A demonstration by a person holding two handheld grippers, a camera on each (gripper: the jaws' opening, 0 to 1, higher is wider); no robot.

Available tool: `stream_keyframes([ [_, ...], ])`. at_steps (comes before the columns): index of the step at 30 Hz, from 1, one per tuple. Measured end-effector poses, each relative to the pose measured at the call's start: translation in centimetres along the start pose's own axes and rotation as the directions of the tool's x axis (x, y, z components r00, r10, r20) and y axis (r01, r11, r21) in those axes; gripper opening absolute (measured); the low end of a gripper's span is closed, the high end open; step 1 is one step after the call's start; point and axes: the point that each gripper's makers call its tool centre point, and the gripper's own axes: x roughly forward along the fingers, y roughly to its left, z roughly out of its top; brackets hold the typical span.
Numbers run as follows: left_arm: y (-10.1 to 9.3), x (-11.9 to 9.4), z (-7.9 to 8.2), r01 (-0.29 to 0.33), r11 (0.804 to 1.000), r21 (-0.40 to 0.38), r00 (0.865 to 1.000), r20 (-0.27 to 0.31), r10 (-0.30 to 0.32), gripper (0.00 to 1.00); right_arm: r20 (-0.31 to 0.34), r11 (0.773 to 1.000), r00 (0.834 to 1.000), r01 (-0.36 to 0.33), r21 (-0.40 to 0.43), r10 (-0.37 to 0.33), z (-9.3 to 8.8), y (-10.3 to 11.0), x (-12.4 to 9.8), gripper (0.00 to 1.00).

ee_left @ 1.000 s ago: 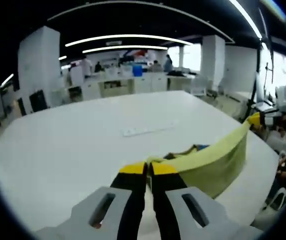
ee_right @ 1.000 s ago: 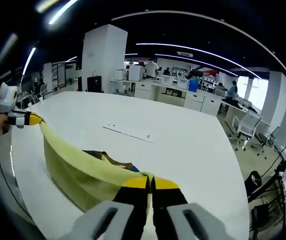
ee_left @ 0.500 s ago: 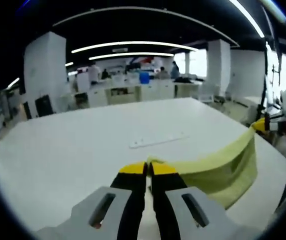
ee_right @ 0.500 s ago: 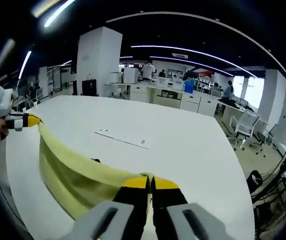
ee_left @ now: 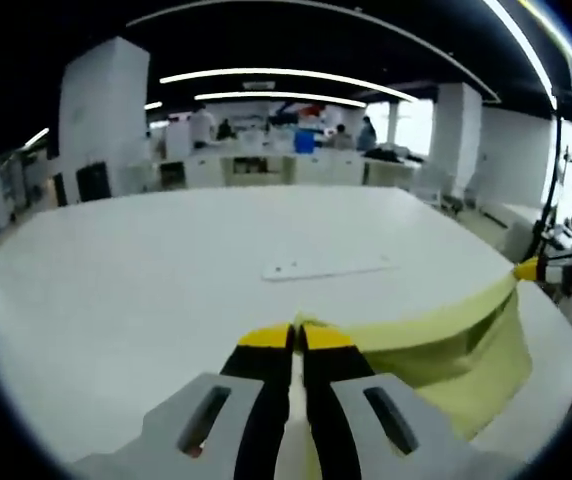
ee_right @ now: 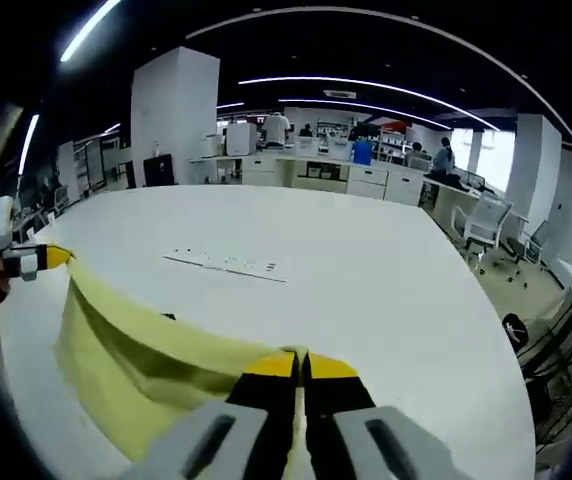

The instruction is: Fold the garment on the visible template until the final outline fits inside the template.

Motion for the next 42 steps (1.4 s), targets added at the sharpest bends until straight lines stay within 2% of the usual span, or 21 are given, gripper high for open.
stream_keyframes([
  [5, 0.2, 1.8, -1.8, -0.015, 1.000, -0.022, 1.000, -0.013, 0.015, 0.00, -0.045, 1.000, 0.999, 0.008, 0.023, -0.007, -1.9, -0.4, 1.8, 0.00],
  [10, 0.3, 3.4, -3.8, -0.028, 0.999, -0.027, 0.998, -0.052, 0.026, 0.00, -0.076, 0.999, 0.997, 0.019, 0.037, -0.016, -3.4, -0.7, 3.2, 0.00],
  [24, 0.9, 5.1, -6.0, -0.054, 0.998, -0.025, 0.995, -0.090, 0.051, 0.00, -0.119, 0.998, 0.993, 0.013, 0.055, -0.006, -5.8, -1.3, 6.1, 0.00],
  [35, 1.6, 6.3, -7.7, -0.061, 0.998, -0.015, 0.990, -0.127, 0.059, 0.00, -0.146, 0.997, 0.989, 0.016, 0.076, -0.005, -7.1, -1.1, 6.8, 0.00],
  [42, 2.0, 6.4, -8.2, -0.060, 0.998, -0.027, 0.989, -0.136, 0.056, 0.00, -0.152, 0.996, 0.988, 0.019, 0.089, -0.005, -7.2, -1.0, 7.0, 0.00],
])
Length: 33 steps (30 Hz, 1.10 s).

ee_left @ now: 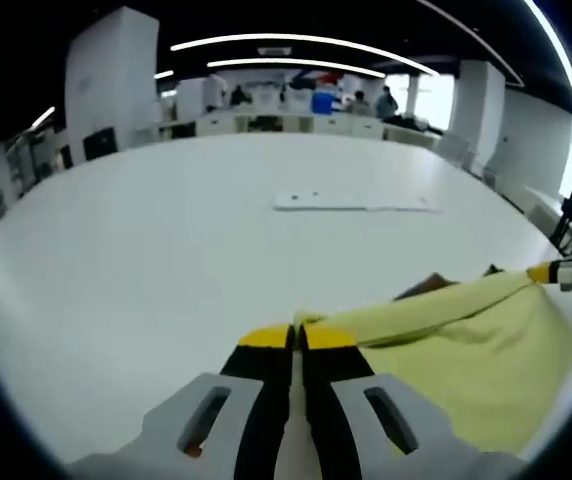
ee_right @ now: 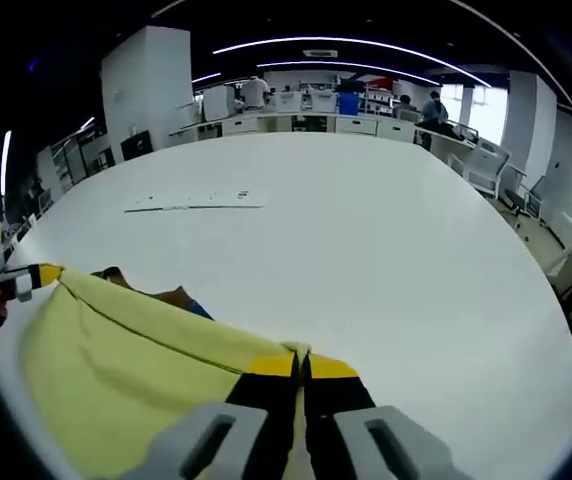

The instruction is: Fold the garment on the visible template until the final outline fits inside the template.

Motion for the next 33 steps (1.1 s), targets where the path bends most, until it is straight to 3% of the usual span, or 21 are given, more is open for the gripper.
stream_keyframes([
  [4, 0.0, 0.3, -0.4, 0.010, 1.000, -0.004, 1.000, -0.021, -0.011, 0.00, -0.004, 1.000, 1.000, -0.007, 0.006, 0.007, 0.1, 0.0, 0.1, 0.00],
  [7, -0.5, 0.1, -0.2, 0.039, 0.999, 0.023, 0.999, 0.000, -0.039, 0.00, -0.002, 1.000, 1.000, -0.013, 0.016, 0.013, 0.1, 0.1, 0.0, 0.00],
  [8, -1.0, 0.2, 0.3, 0.071, 0.997, 0.031, 0.997, 0.034, -0.072, 0.00, 0.016, 0.996, 1.000, -0.002, 0.089, 0.000, 0.2, 0.1, 0.1, 0.00],
  [11, -1.0, 0.1, 0.1, 0.075, 0.995, 0.060, 0.997, 0.020, -0.076, 0.02, 0.037, 0.991, 0.999, 0.001, 0.131, -0.006, 0.2, 0.0, 0.0, 0.00],
  [14, -1.4, -0.2, 0.4, 0.112, 0.990, 0.087, 0.993, 0.036, -0.115, 0.13, 0.044, 0.992, 0.999, -0.005, 0.128, 0.000, 0.2, 0.3, -0.1, 0.02],
  [18, -2.1, -0.3, 0.2, 0.170, 0.963, 0.210, 0.984, 0.020, -0.178, 0.26, 0.068, 0.991, 0.997, -0.045, 0.124, 0.037, 0.5, 0.9, -0.4, 0.13],
  [23, -2.6, -0.9, -0.1, 0.201, 0.922, 0.331, 0.978, -0.008, -0.211, 0.34, 0.056, 0.997, 0.996, -0.074, 0.036, 0.072, 0.5, 0.9, -0.8, 0.25],
  [26, -2.7, -0.8, -0.4, 0.214, 0.898, 0.386, 0.975, -0.027, -0.220, 0.38, 0.033, 0.989, 0.995, -0.092, -0.114, 0.097, 0.2, 1.0, -1.2, 0.33],
  [28, -2.6, -0.8, -0.6, 0.212, 0.885, 0.416, 0.976, -0.040, -0.215, 0.40, 0.025, 0.984, 0.995, -0.096, -0.147, 0.101, 0.1, 1.1, -1.4, 0.37],
  [29, -2.5, -0.7, -0.7, 0.199, 0.869, 0.454, 0.979, -0.046, -0.200, 0.40, 0.020, 0.978, 0.994, -0.099, -0.184, 0.105, -0.1, 1.1, -1.5, 0.37],
  [33, -2.7, -0.2, -0.8, 0.203, 0.872, 0.446, 0.978, -0.046, -0.204, 0.39, 0.017, 0.977, 0.995, -0.097, -0.188, 0.102, -0.2, 1.1, -1.2, 0.37],
])
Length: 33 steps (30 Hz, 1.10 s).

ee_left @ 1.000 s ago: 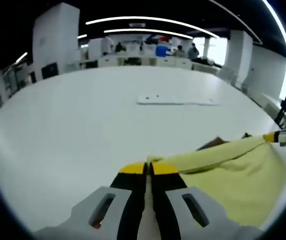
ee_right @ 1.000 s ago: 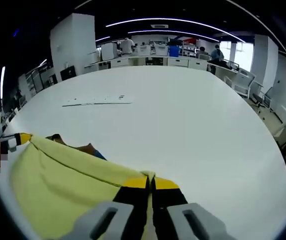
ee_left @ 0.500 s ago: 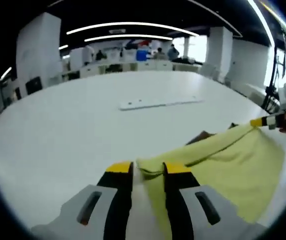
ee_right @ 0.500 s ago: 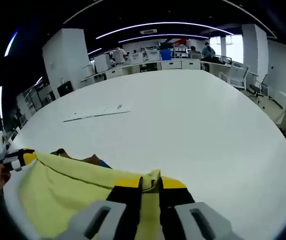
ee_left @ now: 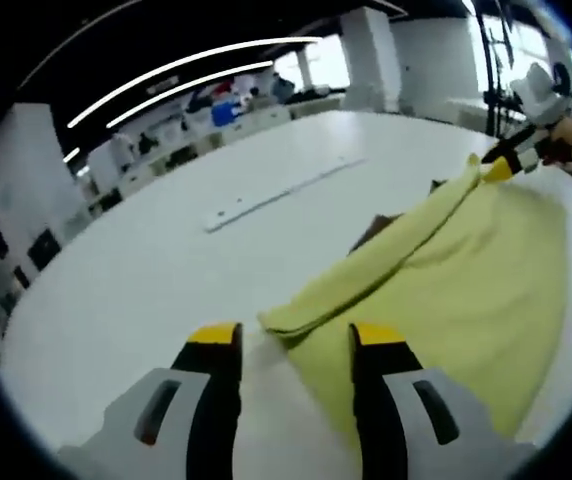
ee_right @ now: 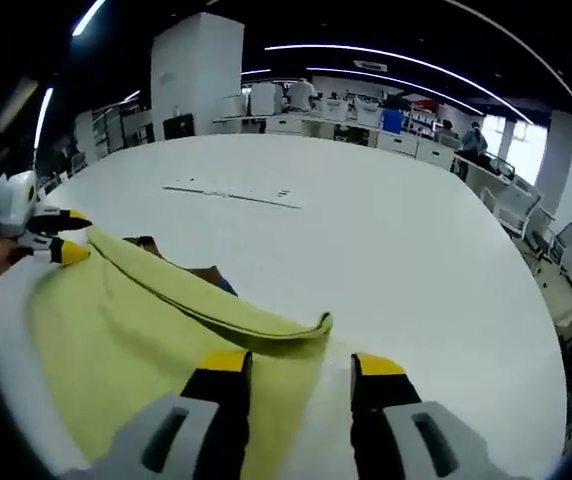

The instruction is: Fold the garment on the visible template until the final outline fits inside the template.

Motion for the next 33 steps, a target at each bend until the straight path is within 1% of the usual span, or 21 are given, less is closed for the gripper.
stream_keyframes([
  [2, 0.0, 0.4, 0.1, 0.001, 0.999, -0.041, 1.000, 0.014, 0.000, 0.38, 0.005, 1.000, 1.000, 0.008, 0.021, -0.008, 0.2, -0.3, 0.3, 0.36],
  [3, 0.2, 0.7, 0.2, -0.002, 0.998, -0.055, 1.000, 0.015, 0.003, 0.38, 0.028, 0.999, 0.999, 0.017, 0.048, -0.019, 0.6, -0.5, 0.6, 0.36],
  [8, 1.2, 1.7, 0.7, -0.047, 0.995, -0.089, 0.998, 0.029, 0.050, 0.39, 0.067, 0.994, 0.997, 0.036, 0.108, -0.043, 1.7, -1.0, 1.8, 0.36],
  [10, 1.4, 2.0, 0.7, -0.062, 0.989, -0.136, 0.997, 0.031, 0.067, 0.40, 0.063, 0.990, 0.996, 0.048, 0.130, -0.057, 1.8, -1.3, 2.3, 0.36],
  [11, 1.6, 2.2, 0.8, -0.067, 0.983, -0.170, 0.996, 0.043, 0.075, 0.40, 0.065, 0.988, 0.996, 0.056, 0.141, -0.066, 1.9, -1.4, 2.4, 0.35],
  [12, 1.8, 2.3, 0.7, -0.077, 0.978, -0.195, 0.996, 0.038, 0.086, 0.39, 0.064, 0.986, 0.995, 0.062, 0.157, -0.073, 2.0, -1.6, 2.6, 0.35],
  [15, 3.0, 2.3, 0.8, -0.129, 0.964, -0.232, 0.989, 0.041, 0.142, 0.37, 0.063, 0.978, 0.994, 0.072, 0.198, -0.086, 2.0, -1.8, 2.9, 0.36],
  [17, 3.3, 2.4, 0.9, -0.119, 0.957, -0.265, 0.989, 0.056, 0.138, 0.39, 0.057, 0.975, 0.994, 0.082, 0.207, -0.096, 1.9, -2.0, 3.1, 0.36],
  [18, 3.4, 2.4, 1.0, -0.117, 0.948, -0.295, 0.988, 0.063, 0.142, 0.39, 0.054, 0.974, 0.994, 0.084, 0.209, -0.097, 1.9, -2.1, 3.1, 0.36],
  [21, 3.5, 2.1, 0.9, -0.117, 0.946, -0.302, 0.988, 0.059, 0.141, 0.40, 0.058, 0.971, 0.993, 0.085, 0.222, -0.100, 2.0, -2.1, 3.0, 0.38],
  [23, 3.5, 1.8, 0.8, -0.110, 0.942, -0.318, 0.989, 0.061, 0.136, 0.43, 0.058, 0.969, 0.993, 0.087, 0.230, -0.103, 2.1, -2.3, 3.0, 0.41],
  [26, 3.5, 1.3, 0.8, -0.094, 0.920, -0.382, 0.990, 0.063, 0.128, 0.46, 0.054, 0.964, 0.993, 0.084, 0.254, -0.101, 2.3, -2.4, 2.7, 0.47],
  [28, 3.5, 0.8, 1.0, -0.091, 0.918, -0.386, 0.990, 0.067, 0.126, 0.49, 0.062, 0.961, 0.995, 0.064, 0.270, -0.083, 2.6, -2.0, 2.3, 0.50],
  [30, 3.4, 0.3, 1.2, -0.089, 0.918, -0.386, 0.990, 0.068, 0.125, 0.52, 0.064, 0.963, 0.996, 0.044, 0.265, -0.063, 2.8, -1.4, 1.8, 0.53],
  [31, 3.4, 0.0, 1.3, -0.087, 0.919, -0.384, 0.990, 0.070, 0.123, 0.54, 0.064, 0.965, 0.996, 0.037, 0.258, -0.055, 2.9, -1.2, 1.6, 0.54],
  [33, 3.2, -0.6, 1.6, -0.076, 0.919, -0.387, 0.990, 0.078, 0.115, 0.57, 0.056, 0.974, 0.998, 0.015, 0.228, -0.028, 2.9, -0.7, 1.2, 0.60],
])
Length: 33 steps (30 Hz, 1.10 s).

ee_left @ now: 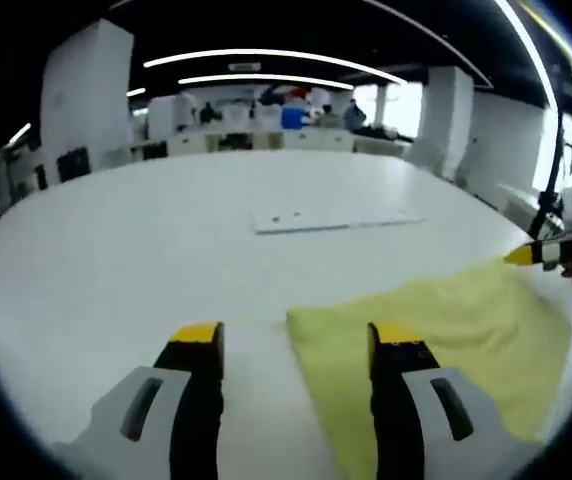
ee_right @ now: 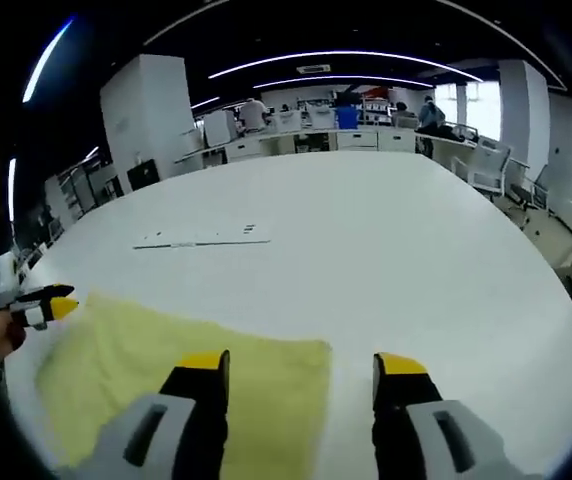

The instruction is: Fold the garment on the visible template until the final outline fits inside the template.

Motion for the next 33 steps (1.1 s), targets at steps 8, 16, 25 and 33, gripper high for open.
stream_keyframes([
  [8, -1.0, -2.8, 1.0, 0.052, 0.998, 0.035, 0.998, 0.020, -0.052, 0.66, -0.051, 0.995, 0.994, -0.095, -0.014, 0.094, -0.8, 1.9, -2.4, 0.77],
  [16, -2.2, -6.1, 0.6, 0.136, 0.990, 0.024, 0.991, -0.010, -0.136, 0.70, -0.068, 0.986, 0.985, -0.159, -0.044, 0.156, -1.6, 4.0, -5.4, 0.80],
  [25, -2.5, -8.8, -0.6, 0.176, 0.982, 0.067, 0.984, -0.025, -0.175, 0.70, -0.082, 0.974, 0.972, -0.223, -0.047, 0.219, -3.2, 6.0, -8.2, 0.81],
  [33, -3.3, -10.5, -2.3, 0.226, 0.971, 0.075, 0.974, -0.049, -0.223, 0.68, -0.103, 0.968, 0.967, -0.239, -0.069, 0.232, -4.7, 5.9, -9.6, 0.81],
])
